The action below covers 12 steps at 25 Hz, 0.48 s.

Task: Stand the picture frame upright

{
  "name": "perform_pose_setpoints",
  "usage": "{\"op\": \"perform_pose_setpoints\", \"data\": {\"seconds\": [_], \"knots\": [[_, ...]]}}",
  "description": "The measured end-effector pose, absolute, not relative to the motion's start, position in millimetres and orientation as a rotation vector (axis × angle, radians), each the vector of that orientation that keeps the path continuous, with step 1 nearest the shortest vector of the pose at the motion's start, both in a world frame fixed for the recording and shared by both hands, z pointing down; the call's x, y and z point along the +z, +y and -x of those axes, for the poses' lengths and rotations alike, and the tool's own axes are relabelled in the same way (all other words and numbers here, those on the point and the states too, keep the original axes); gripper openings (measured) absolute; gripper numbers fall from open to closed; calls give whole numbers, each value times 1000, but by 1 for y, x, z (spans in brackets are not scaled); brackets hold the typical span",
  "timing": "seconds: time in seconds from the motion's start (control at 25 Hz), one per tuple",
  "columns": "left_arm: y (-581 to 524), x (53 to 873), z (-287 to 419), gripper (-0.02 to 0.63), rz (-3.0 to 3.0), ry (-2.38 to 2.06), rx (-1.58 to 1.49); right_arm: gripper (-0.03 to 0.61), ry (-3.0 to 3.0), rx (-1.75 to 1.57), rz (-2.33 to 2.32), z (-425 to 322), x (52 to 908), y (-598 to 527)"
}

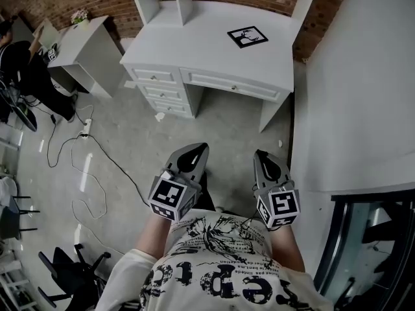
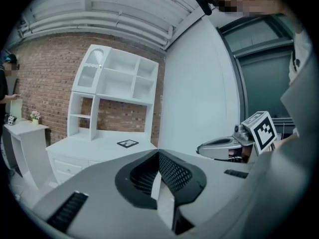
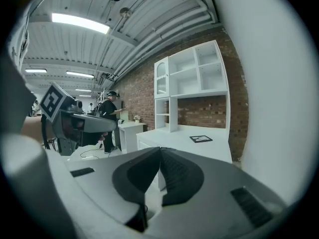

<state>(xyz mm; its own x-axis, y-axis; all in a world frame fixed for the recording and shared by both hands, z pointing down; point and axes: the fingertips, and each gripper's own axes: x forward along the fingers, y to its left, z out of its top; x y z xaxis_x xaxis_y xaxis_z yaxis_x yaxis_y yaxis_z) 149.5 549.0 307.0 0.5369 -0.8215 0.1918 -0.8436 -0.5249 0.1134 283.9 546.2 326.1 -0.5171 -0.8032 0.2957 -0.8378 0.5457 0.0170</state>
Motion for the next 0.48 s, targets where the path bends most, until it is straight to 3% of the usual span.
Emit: {"op": "perform_pose_setpoints", "data": {"seconds": [0.48], "knots": [[393, 316, -98, 6, -2592, -1336, 157, 8, -2442, 209, -1447, -241, 333, 399]]}}
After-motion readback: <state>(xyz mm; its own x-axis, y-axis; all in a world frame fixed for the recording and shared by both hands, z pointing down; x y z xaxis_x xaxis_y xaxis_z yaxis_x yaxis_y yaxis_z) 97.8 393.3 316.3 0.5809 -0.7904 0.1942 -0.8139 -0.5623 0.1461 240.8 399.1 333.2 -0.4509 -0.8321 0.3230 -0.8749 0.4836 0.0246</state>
